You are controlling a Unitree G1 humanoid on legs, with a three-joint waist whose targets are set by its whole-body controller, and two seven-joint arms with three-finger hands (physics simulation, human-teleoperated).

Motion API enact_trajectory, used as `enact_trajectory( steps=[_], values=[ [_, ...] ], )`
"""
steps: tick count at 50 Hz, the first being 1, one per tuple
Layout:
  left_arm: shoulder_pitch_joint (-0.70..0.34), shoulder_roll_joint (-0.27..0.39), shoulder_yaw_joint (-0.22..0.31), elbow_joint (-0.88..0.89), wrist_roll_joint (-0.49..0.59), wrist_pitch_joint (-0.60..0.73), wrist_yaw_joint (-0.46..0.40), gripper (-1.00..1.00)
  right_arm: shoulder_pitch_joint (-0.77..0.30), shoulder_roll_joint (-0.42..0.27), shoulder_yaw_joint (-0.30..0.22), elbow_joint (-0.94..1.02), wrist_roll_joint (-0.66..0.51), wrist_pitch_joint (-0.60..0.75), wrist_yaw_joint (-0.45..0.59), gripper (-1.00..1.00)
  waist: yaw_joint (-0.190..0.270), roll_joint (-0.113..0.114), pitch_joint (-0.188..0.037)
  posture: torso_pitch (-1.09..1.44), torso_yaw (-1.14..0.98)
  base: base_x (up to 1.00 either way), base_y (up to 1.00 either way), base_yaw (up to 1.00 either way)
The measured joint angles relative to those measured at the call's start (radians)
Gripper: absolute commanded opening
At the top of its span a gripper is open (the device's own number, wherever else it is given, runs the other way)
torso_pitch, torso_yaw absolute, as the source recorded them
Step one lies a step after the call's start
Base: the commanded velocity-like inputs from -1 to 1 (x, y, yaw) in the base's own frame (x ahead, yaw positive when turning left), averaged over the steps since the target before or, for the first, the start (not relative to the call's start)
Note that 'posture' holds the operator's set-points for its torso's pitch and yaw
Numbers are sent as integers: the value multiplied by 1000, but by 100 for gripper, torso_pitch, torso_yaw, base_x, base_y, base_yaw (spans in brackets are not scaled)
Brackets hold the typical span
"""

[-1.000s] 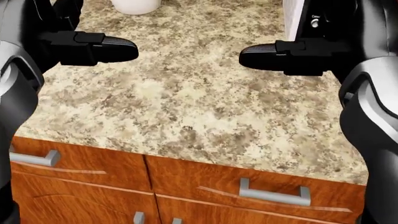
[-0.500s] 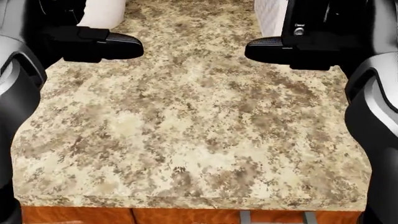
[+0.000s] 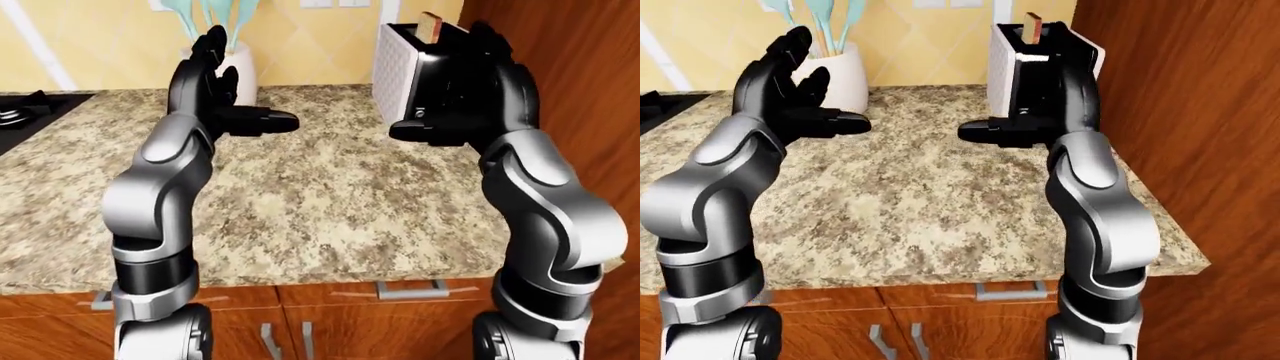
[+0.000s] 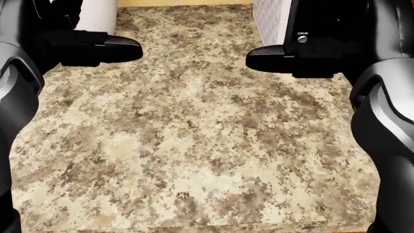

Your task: Push down the lever of the toaster to turn it on.

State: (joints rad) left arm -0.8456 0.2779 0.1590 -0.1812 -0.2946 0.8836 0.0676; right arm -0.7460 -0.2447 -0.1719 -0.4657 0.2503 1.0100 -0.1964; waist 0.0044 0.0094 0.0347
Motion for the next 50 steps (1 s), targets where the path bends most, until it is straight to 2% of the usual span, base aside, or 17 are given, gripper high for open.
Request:
enact_trajectory(
  steps=[5, 9, 12, 15, 16, 19, 28, 46, 50],
  values=[
    [-8, 0, 2, -7, -1, -7, 3, 100, -4, -2, -2, 6, -2, -11, -2, 100, -4, -8, -2, 0, 0, 1, 0, 0],
    [6, -3, -3, 10, -1, 4, 3, 100, 4, 1, -1, 15, 1, 4, -5, 100, -5, -12, 13, 0, 0, 3, 0, 0],
    [14, -5, -7, 32, 0, 20, 5, 100, 11, 2, 4, 28, 3, 9, -5, 100, -1, -6, 27, 0, 0, 23, 0, 0],
    [4, -2, -4, 10, -2, 21, 5, 100, 3, -1, 0, 13, 4, 2, -6, 100, 0, 4, 20, 0, 0, 17, 0, 0],
    [-2, 0, -1, 0, -3, 16, 5, 100, -2, -2, -2, 5, 3, -2, -7, 100, 0, 6, 11, 0, 0, 0, 0, 0],
    [-15, 5, 7, -15, -2, -12, 4, 100, -14, -2, -1, -6, 3, -13, -9, 100, -4, -7, -4, 0, 0, 0, 0, 0],
    [6, -2, -1, 13, -1, 13, 9, 100, -4, 2, 7, 0, 6, 20, -12, 100, -3, -21, 21, 0, 0, 0, 0, 0],
    [-5, 1, 0, 11, -16, 2, 10, 100, -6, 1, 4, 2, 0, 10, -6, 100, 0, -17, 15, -1, 0, 0, 0, 0],
    [-5, 0, 0, 14, -17, 12, 11, 100, -5, 1, 4, 4, 0, 11, -6, 100, -1, -16, 2, -5, 0, 0, 0, 0]
  ],
)
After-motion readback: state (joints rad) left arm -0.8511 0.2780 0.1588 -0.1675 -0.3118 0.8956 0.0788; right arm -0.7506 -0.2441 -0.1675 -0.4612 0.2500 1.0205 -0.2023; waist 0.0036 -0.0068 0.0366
